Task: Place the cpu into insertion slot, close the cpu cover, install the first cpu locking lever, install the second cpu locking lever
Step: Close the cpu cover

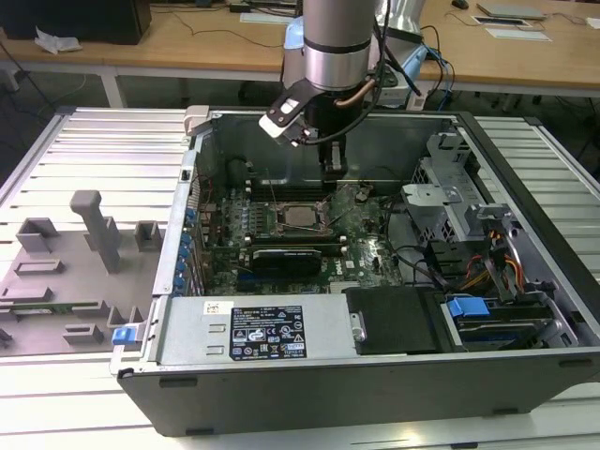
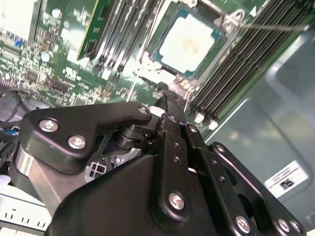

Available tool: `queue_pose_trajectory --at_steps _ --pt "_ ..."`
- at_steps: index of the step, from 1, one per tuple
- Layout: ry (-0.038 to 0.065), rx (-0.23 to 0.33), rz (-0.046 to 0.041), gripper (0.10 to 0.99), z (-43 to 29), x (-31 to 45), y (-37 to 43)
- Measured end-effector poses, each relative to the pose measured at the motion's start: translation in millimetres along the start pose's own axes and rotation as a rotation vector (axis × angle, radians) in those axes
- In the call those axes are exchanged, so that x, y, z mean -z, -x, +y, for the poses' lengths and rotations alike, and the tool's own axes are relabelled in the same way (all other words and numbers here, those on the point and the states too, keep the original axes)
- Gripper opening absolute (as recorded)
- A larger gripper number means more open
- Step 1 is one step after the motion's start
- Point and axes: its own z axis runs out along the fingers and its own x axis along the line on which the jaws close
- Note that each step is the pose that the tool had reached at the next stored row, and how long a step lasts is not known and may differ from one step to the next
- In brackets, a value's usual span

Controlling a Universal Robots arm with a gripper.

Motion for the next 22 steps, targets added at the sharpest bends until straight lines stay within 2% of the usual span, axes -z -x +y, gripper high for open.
queue_pose_trajectory --at_steps 2,8,13,17,22 --pt "0.0 0.0 0.0 0.106 5.1 -0.4 0.1" --pt "-0.003 0.0 0.0001 0.106 36.2 -2.9 0.8" --pt "-0.004 0.0 0.0001 0.106 52.6 -4.3 0.8" --pt "-0.004 0.0 0.0 0.106 57.1 -11.6 0.9" --pt "-0.004 0.0 -0.0001 0.106 57.2 -21.5 1.1"
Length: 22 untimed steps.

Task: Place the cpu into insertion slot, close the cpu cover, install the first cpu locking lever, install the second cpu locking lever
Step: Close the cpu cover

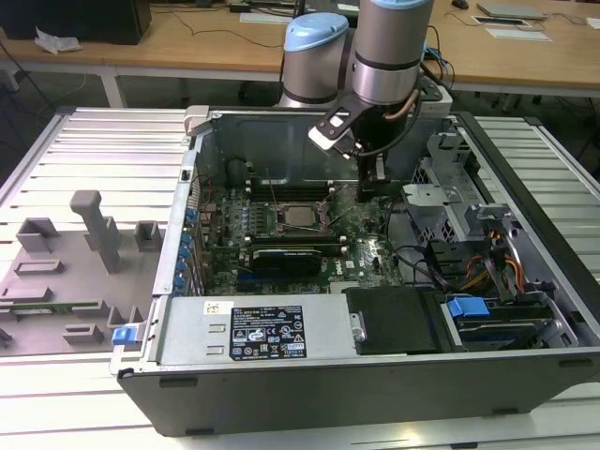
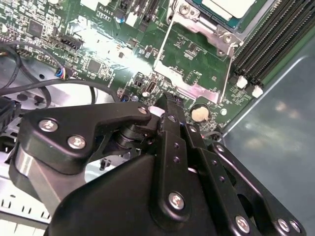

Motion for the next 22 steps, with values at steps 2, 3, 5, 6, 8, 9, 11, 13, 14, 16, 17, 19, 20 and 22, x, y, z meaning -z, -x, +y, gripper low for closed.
queue_pose_trajectory --at_steps 2,3,5,6,8,9,11,13,14,16,17,19,20,22 --pt "0.0 0.0 -0.0002 0.106 0.0 -0.5 0.0" --pt "0.0 0.0 -0.0003 0.106 0.0 -0.5 0.0" --pt "-0.001 0.0 -0.0001 0.106 0.0 -0.6 0.0" --pt "-0.004 0.0 0.0002 0.106 0.1 -0.7 0.0" --pt "-0.03 -0.001 0.0017 0.106 0.6 -0.9 0.0" --pt "-0.052 -0.001 0.0031 0.106 1.3 -1.1 0.0" --pt "-0.091 -0.002 0.005 0.106 2.8 -1.5 0.0" --pt "-0.111 -0.003 0.0051 0.106 3.1 -1.5 0.0" --pt "-0.114 -0.003 0.0051 0.106 3.1 -1.5 0.0" --pt "-0.112 -0.003 0.0053 0.106 1.3 -1.5 -0.4" --pt "-0.109 -0.002 0.0051 0.106 -2.0 -1.2 -0.7" --pt "-0.102 -0.002 0.0053 0.106 -8.6 -0.7 -1.4" --pt "-0.1 -0.002 0.0052 0.106 -10.8 -0.5 -1.8" --pt "-0.094 -0.002 0.0053 0.106 -19.4 0.1 -3.2"
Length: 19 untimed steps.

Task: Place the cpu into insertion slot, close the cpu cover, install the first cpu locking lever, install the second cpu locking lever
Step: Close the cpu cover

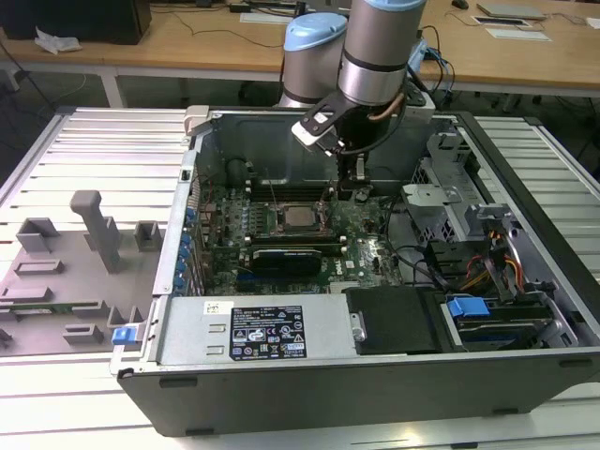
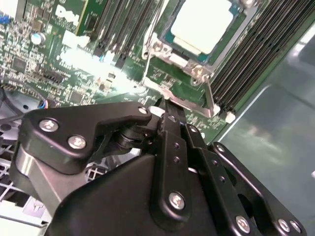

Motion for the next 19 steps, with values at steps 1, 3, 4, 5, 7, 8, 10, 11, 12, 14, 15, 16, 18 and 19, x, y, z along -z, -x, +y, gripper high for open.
queue_pose_trajectory --at_steps 1,3,4,5,7,8,10,11,12,14,15,16,18,19 --pt "0.001 0.0 0.0 0.106 -2.3 0.0 -0.5" --pt "0.004 0.0 0.0 0.106 -7.4 -0.2 -1.5" --pt "0.005 0.0 0.0 0.106 -9.3 -0.2 -1.9" --pt "0.007 0.0 0.0 0.106 -12.8 -0.3 -2.5" --pt "0.008 0.0 0.0 0.106 -16.2 -0.4 -3.2" --pt "0.009 0.0 -0.0001 0.106 -18.8 -0.4 -3.7" --pt "0.01 0.0 0.0 0.106 -24.6 -0.5 -4.7" --pt "0.013 0.0 0.0 0.106 -26.2 -0.6 -4.9" --pt "0.016 0.0 -0.0001 0.106 -27.7 -0.6 -5.0" --pt "0.041 0.001 -0.0002 0.106 -35.0 -1.8 -5.4" --pt "0.049 0.001 -0.0003 0.106 -38.0 -2.6 -5.4" --pt "0.053 0.001 -0.0002 0.106 -40.1 -3.3 -5.4" --pt "0.056 0.001 -0.0011 0.106 -45.6 -5.8 -5.2" --pt "0.056 0.001 -0.0015 0.106 -47.4 -6.7 -5.2"
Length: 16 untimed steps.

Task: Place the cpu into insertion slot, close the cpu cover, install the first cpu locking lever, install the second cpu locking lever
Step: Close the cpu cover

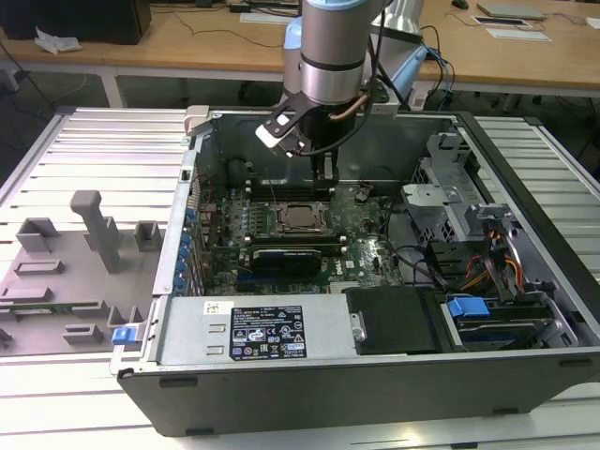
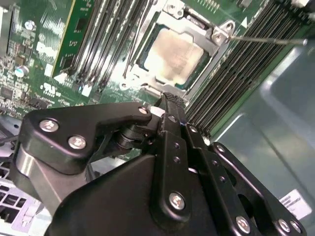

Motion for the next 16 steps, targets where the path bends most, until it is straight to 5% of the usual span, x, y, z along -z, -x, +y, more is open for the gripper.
queue_pose_trajectory --at_steps 16 --pt "-0.019 0.0 -0.0011 0.106 -14.5 -14.7 2.2"
